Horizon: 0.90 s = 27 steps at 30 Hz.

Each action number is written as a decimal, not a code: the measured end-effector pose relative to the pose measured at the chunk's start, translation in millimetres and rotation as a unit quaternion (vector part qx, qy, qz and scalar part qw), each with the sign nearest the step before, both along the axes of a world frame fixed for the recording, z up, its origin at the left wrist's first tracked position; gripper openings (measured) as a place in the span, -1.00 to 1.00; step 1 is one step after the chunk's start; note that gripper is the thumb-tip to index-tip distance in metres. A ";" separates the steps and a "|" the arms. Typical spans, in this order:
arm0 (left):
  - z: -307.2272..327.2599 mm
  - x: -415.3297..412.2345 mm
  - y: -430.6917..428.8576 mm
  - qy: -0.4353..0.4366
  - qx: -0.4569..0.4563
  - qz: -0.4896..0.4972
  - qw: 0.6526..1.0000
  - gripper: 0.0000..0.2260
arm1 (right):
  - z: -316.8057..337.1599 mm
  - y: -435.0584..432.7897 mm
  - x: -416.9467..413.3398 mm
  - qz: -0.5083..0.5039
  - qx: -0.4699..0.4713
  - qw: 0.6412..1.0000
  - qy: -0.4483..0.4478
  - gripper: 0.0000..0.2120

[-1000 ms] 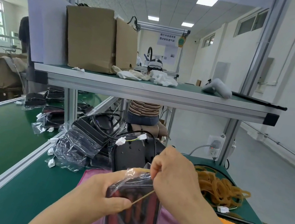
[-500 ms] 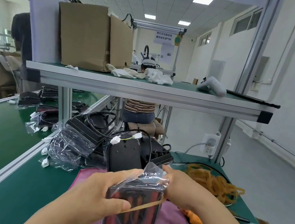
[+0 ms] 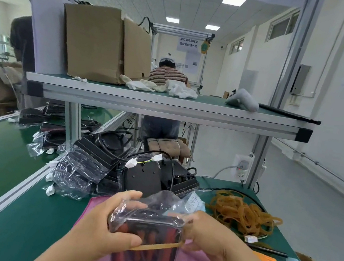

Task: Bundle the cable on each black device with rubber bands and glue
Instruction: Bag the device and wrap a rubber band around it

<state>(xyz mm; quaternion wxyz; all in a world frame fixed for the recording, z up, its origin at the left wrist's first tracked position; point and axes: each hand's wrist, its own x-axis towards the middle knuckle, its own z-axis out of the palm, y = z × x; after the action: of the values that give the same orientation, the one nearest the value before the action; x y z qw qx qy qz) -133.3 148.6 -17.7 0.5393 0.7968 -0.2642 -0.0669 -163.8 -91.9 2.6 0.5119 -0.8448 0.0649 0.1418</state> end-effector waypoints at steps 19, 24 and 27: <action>4.2 -9.6 13.4 -0.072 -0.075 0.024 0.994 -0.47 | -18.5 13.2 6.8 -0.007 0.023 0.998 0.053 -0.41; -2.0 -14.8 3.9 -0.246 -0.042 0.011 0.968 -0.49 | -26.9 19.6 9.0 -0.004 0.241 0.964 0.111 -0.46; -10.0 -8.7 7.0 -0.289 0.002 -0.032 0.957 -0.50 | -31.3 26.4 7.4 -0.047 0.307 0.947 0.088 -0.58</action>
<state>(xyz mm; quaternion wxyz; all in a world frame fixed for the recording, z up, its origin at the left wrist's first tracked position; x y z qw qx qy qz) -142.0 155.5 -27.7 0.4364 0.7742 -0.4337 0.1483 -156.4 -65.5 -28.7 0.7445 -0.6272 0.1029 0.2045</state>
